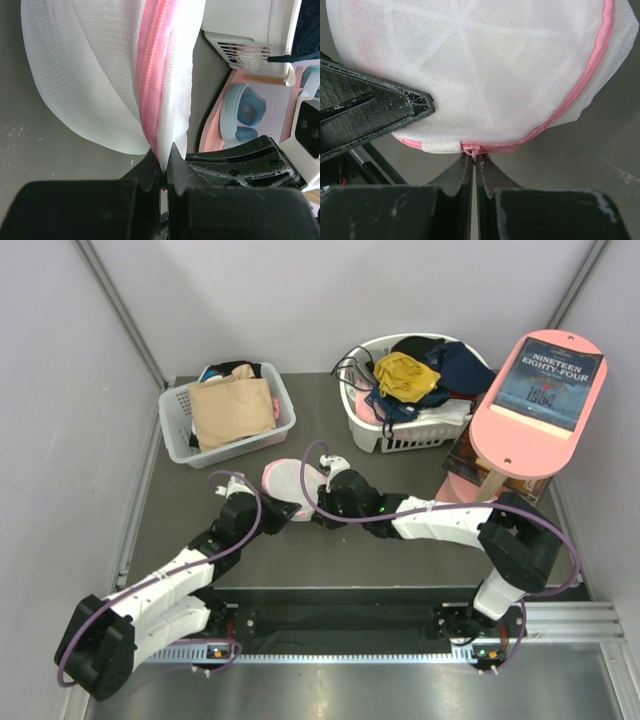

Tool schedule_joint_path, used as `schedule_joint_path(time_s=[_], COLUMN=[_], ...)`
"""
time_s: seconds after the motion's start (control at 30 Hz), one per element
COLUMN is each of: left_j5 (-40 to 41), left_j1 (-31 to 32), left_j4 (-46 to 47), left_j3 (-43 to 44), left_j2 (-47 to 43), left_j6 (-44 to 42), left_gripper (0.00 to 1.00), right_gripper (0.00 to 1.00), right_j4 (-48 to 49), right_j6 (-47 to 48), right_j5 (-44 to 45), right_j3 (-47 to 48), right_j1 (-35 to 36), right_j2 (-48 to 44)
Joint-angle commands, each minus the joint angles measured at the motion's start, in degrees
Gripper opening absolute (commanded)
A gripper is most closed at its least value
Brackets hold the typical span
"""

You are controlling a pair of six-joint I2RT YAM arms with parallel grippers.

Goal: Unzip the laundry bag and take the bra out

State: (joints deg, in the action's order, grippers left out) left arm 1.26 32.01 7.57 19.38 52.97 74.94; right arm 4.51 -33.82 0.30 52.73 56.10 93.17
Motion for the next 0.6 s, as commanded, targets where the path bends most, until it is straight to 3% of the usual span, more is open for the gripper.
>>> schedule_joint_path(time_s=[0.0,0.57], left_j5=[1.9,5.0], left_j1=[0.2,0.0], left_j4=[1.3,-0.6], left_j3=[0.1,0.1], left_j2=[-2.0,-3.3], left_j6=[0.3,-1.9], left_gripper=[0.0,0.0], right_gripper=[0.0,0.0], right_j4=[-1.3,-2.0], right_j6=[1.5,2.3], right_j5=[3.8,3.5], right_j3=[2.6,-1.2], right_j1=[-0.1,-3.6], right_j2=[-1.8,-3.1])
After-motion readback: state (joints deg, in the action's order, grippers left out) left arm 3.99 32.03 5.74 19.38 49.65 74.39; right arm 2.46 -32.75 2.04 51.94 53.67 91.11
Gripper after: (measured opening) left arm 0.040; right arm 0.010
